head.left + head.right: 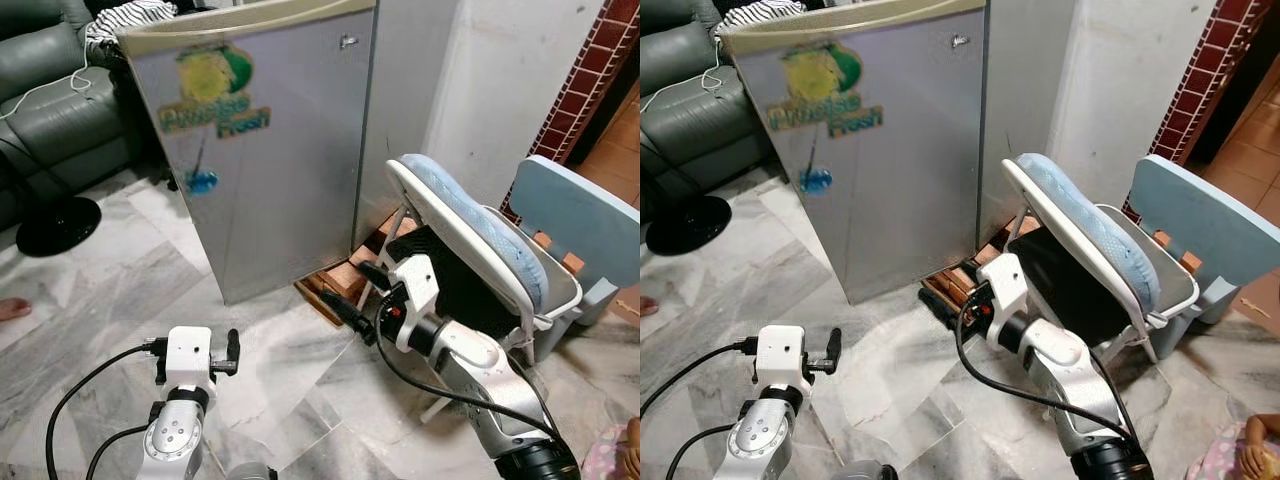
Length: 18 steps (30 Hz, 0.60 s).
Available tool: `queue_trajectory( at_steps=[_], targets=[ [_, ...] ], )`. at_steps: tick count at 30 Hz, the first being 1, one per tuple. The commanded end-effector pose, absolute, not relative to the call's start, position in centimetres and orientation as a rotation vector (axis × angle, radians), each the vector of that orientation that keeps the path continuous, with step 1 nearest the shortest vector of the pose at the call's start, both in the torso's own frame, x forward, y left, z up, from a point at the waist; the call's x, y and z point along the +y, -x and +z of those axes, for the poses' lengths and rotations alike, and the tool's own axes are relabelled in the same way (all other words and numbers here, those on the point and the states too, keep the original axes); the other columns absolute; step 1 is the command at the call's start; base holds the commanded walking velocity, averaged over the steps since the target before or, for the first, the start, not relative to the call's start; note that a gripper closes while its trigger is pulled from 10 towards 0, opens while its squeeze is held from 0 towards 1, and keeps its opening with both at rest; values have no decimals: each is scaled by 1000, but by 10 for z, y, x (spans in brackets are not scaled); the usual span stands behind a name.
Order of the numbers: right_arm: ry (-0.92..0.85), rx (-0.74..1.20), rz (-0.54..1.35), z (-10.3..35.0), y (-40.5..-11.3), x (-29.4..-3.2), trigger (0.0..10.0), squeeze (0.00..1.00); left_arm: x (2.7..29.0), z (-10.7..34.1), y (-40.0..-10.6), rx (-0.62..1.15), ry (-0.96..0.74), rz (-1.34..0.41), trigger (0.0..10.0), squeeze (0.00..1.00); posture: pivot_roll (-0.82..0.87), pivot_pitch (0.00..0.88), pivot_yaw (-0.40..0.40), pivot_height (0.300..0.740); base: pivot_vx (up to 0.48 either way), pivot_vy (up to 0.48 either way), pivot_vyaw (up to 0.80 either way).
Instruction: Restocking fridge
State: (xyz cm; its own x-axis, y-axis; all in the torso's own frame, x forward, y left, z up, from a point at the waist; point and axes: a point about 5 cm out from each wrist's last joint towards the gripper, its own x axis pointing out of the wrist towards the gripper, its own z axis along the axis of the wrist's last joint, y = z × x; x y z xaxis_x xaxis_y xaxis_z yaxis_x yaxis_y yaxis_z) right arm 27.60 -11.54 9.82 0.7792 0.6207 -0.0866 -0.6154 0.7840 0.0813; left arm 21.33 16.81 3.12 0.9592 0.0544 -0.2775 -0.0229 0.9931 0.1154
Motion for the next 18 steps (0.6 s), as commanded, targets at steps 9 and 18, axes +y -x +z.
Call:
queue_trajectory(
  at_steps=[9,18],
  targets=[
    [20,26,453,102,-291,-132,10000,0,171,50,-225,214,-112,69,10000,0,-45,45,45,740,0,480,0],
    [13,-12,345,104,-298,-142,10000,0,176,63,-232,148,-109,82,10000,0,-47,42,48,740,0,480,0]
  ],
)
